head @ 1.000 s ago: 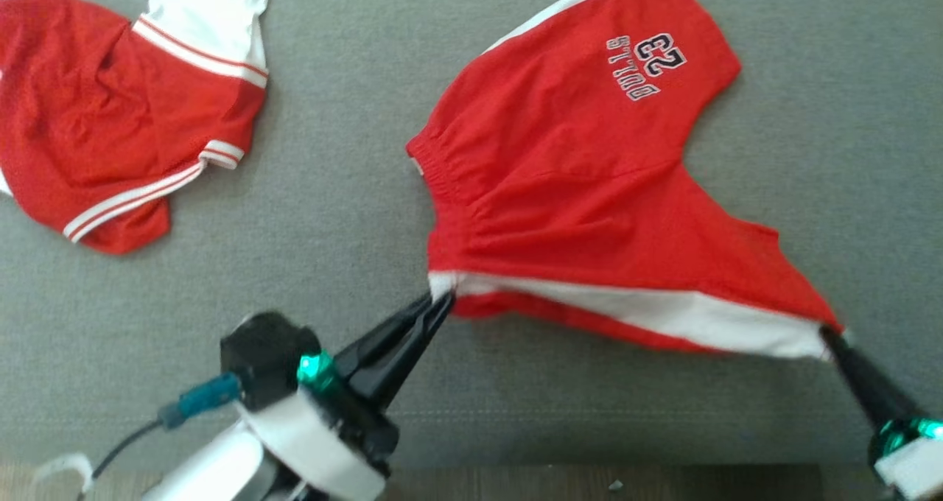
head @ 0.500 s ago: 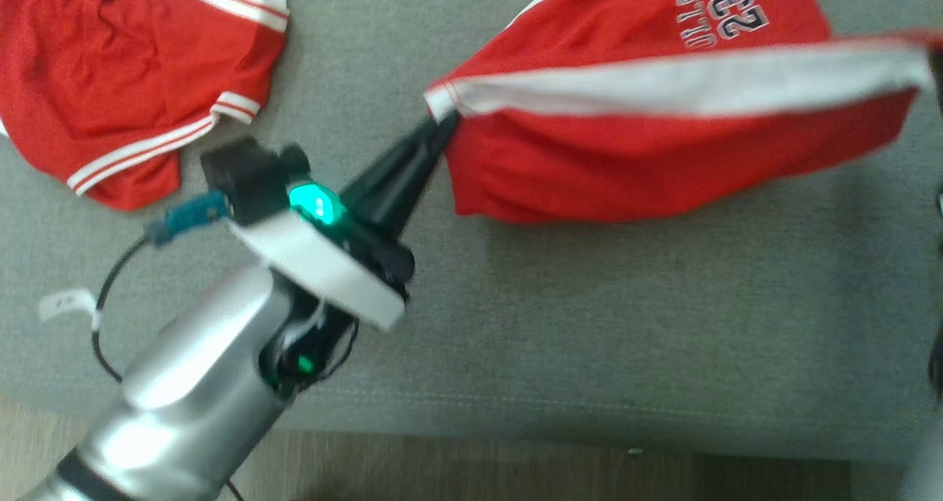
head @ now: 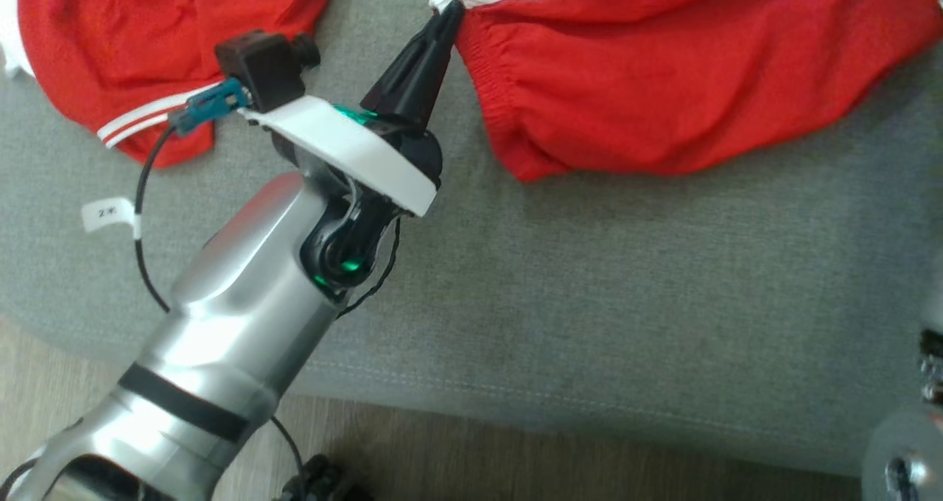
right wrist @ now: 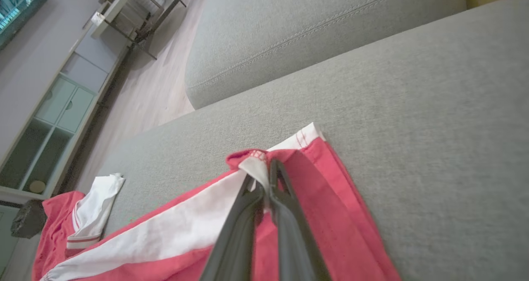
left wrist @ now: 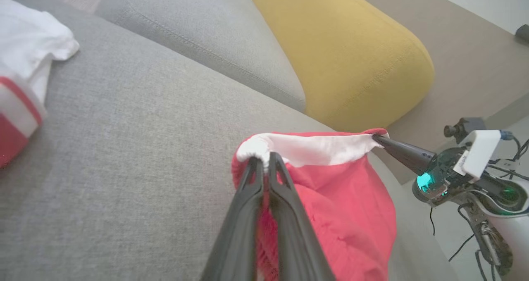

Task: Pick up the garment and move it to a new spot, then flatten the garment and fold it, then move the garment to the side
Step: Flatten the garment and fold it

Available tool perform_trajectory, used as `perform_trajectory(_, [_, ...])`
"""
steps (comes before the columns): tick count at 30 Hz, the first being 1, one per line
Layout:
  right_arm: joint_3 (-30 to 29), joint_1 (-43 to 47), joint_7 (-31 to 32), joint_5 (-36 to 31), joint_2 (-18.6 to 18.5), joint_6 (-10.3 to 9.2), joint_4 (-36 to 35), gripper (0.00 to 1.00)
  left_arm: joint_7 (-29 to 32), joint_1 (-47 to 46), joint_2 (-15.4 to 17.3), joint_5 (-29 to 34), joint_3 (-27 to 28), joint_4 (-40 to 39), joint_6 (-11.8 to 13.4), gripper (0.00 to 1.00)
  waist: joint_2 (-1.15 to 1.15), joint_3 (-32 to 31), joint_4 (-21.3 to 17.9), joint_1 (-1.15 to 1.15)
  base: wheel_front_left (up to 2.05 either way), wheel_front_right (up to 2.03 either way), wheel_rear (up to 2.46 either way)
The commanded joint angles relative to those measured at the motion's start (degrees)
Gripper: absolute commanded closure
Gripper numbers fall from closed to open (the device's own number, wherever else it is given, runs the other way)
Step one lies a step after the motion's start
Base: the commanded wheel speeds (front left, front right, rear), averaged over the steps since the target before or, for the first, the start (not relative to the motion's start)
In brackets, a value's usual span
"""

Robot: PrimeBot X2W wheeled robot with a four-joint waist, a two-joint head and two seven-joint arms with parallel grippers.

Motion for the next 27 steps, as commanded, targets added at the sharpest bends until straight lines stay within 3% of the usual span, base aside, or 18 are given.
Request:
perform_trajectory(1, [2.34, -2.38, -0.74, -1.05, -0.19, 0.37, -0.21, 1.00, -0.65, -1.71, 0.42, -0.03, 2.01, -0.71, -0.36, 1.00, 0.00, 0.78, 0.61, 0.00, 0.00, 0.00, 0.00])
perform_trajectory(3, [3.41, -3.93, -1.88, -1.54, -0.54, 0.37, 2.43, 1.00, -0.70, -2.31, 0.03, -0.22, 1.45, 0.26, -0.36, 1.00, 0.00, 1.25, 0.85, 0.00, 0.00, 0.00, 0.00])
perform_trajectory(5, [4.01, -5.09, -2.98, -1.69, -0.85, 0.37, 4.85, 0.59, -0.73, -2.67, -0.48, -0.71, 1.46, 1.11, -0.36, 0.95, 0.00, 1.61, 1.06, 0.00, 0.00, 0.00, 0.00])
perform_trajectory(6, [4.12, -5.46, -3.44, -1.71, -0.99, 0.37, 5.95, 0.28, -0.74, -2.79, -0.63, -0.56, 1.66, 1.45, -0.36, 0.65, 0.00, 1.68, 1.12, 0.00, 0.00, 0.00, 0.00])
perform_trajectory(7, [4.07, -5.78, -3.94, -1.58, -1.03, 0.37, 6.91, 0.00, -0.74, -2.78, -0.85, -0.50, 1.96, 1.73, -0.36, 0.09, 0.00, 1.68, 1.13, 0.00, 0.00, 0.00, 0.00])
perform_trajectory(8, [4.20, -5.90, -4.43, -1.34, -1.06, 0.37, 7.55, 0.00, -0.74, -2.71, -1.03, -0.35, 2.29, 1.85, -0.36, 0.00, 0.00, 1.65, 1.12, 0.00, 0.00, 0.00, 0.00])
perform_trajectory(17, [8.71, 0.26, -11.02, 6.52, -4.41, 0.37, 2.53, 0.00, -0.76, 1.94, -1.53, 8.66, 10.09, -0.23, -0.36, 0.00, 0.00, -0.77, 0.25, 0.00, 0.00, 0.00, 0.00])
perform_trajectory(18, [10.53, 4.28, -12.22, 8.67, -5.34, 0.37, -0.02, 0.00, -0.76, 4.73, -2.04, 13.66, 14.38, -1.60, 0.05, 0.00, 0.00, -1.80, -0.19, 0.00, 0.00, 0.00, 0.00])
perform_trajectory(22, [12.79, 11.77, -16.20, 9.50, -7.20, 0.37, -3.41, 0.00, -0.76, 11.57, -3.37, 27.19, 21.96, -8.12, 3.77, 0.00, 0.00, -3.63, -0.78, 0.00, 0.00, 0.00, 0.00])
perform_trajectory(27, [12.00, 16.66, -20.53, 8.27, -8.14, 0.37, -1.64, 0.00, -0.76, 20.61, -5.64, 42.10, 27.32, -18.89, 7.64, 0.00, 0.00, -5.47, 0.34, 0.00, 0.00, 0.00, 0.00])
